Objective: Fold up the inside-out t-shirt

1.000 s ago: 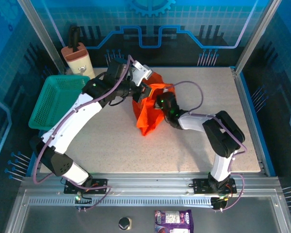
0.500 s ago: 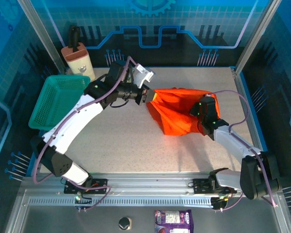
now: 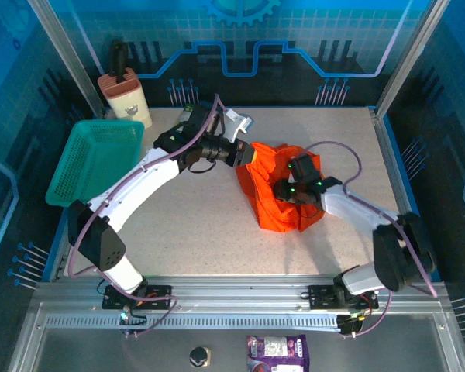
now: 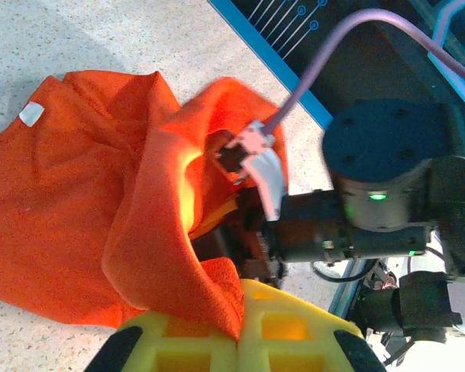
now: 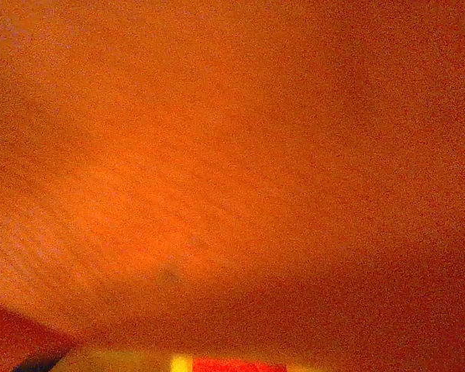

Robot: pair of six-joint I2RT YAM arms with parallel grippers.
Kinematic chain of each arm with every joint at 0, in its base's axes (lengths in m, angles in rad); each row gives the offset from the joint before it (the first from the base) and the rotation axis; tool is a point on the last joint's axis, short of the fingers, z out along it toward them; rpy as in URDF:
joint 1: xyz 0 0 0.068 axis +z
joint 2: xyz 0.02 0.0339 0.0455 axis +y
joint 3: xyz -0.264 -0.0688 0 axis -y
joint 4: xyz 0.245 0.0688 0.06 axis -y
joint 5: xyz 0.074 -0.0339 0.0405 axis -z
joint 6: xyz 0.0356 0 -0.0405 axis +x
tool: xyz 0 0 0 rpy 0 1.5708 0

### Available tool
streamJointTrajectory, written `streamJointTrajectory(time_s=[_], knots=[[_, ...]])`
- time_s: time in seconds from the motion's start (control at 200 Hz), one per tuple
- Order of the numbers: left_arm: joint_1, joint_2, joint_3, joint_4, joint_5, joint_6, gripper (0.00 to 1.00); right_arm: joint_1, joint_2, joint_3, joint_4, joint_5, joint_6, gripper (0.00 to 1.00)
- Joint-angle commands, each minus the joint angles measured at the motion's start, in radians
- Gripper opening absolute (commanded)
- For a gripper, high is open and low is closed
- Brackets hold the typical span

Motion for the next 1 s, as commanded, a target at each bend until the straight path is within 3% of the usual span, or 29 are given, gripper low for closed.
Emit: streamJointTrajectory(time_s=[0.0, 0.155, 0.3, 0.41, 0.545, 0.675, 0.795, 0.861, 0.886, 0.996], knots=[[-0.002, -0.054, -0.001, 0.045, -0.032, -0.018, 0.00, 0.015, 0.105, 0.086, -0.106, 0.081, -0.015, 0.38], [-0.002, -0.092, -0.004, 0.035, -0.038, -0.010, 0.00, 0.005, 0.185, 0.154, -0.141, 0.215, -0.020, 0.48], [0.000, -0.121, -0.011, 0.028, -0.044, -0.005, 0.00, -0.026, 0.222, 0.175, -0.129, 0.249, -0.031, 0.55], [-0.002, -0.140, -0.013, 0.029, -0.047, -0.007, 0.00, -0.055, 0.268, 0.191, -0.122, 0.242, -0.052, 0.60], [-0.001, -0.154, -0.015, 0.037, -0.046, -0.011, 0.00, -0.074, 0.347, 0.237, -0.141, 0.197, -0.089, 0.75], [-0.001, -0.161, -0.013, 0.035, -0.057, -0.013, 0.00, -0.082, 0.429, 0.282, -0.193, 0.154, -0.115, 0.76], [0.000, -0.164, -0.017, 0.038, -0.091, -0.012, 0.00, -0.073, 0.430, 0.285, -0.217, 0.172, -0.139, 0.63], [0.001, -0.157, -0.019, 0.037, -0.115, -0.010, 0.00, -0.076, 0.424, 0.286, -0.226, 0.162, -0.145, 0.41], [0.003, -0.149, -0.019, 0.036, -0.128, -0.009, 0.00, -0.078, 0.415, 0.286, -0.232, 0.154, -0.149, 0.28], [0.011, -0.111, -0.023, 0.026, -0.187, -0.009, 0.00, -0.074, 0.345, 0.279, -0.231, 0.121, -0.162, 0.06]])
